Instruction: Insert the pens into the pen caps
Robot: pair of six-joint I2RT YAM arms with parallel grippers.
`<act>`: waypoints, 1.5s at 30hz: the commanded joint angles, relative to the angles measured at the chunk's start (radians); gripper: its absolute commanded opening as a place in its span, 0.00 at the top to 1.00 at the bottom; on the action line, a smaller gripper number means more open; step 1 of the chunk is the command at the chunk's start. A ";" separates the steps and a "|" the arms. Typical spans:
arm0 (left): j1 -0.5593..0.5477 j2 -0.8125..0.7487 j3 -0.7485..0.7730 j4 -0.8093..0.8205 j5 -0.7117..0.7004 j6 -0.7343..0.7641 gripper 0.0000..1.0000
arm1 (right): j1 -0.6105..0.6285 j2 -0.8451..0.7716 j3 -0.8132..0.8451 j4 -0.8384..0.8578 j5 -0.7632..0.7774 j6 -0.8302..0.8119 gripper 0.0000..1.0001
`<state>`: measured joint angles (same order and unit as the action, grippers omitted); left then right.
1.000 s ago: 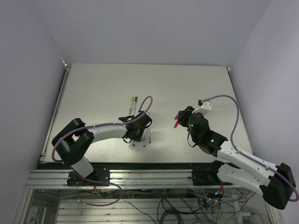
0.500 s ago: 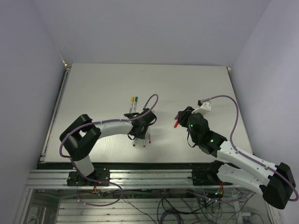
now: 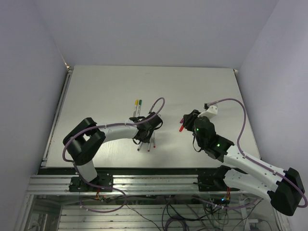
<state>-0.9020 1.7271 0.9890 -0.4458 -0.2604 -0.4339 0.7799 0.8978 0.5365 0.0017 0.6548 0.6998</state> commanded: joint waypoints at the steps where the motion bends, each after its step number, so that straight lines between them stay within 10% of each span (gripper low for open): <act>1: -0.002 0.096 -0.073 -0.086 0.056 0.004 0.93 | -0.005 -0.014 0.016 -0.014 0.022 0.015 0.65; 15: -0.002 -0.176 -0.065 -0.079 0.033 -0.009 0.93 | -0.074 0.244 0.202 -0.277 0.041 0.035 0.68; 23: -0.002 -0.351 -0.069 -0.038 0.078 -0.026 0.93 | -0.260 0.393 0.221 -0.259 -0.185 -0.049 0.69; 45: -0.002 -0.446 -0.223 0.261 0.278 -0.114 0.93 | -0.267 0.660 0.299 -0.177 -0.256 -0.207 0.68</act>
<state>-0.9031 1.2755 0.7761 -0.2382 -0.0219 -0.5365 0.5179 1.5345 0.8040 -0.2100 0.4095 0.5304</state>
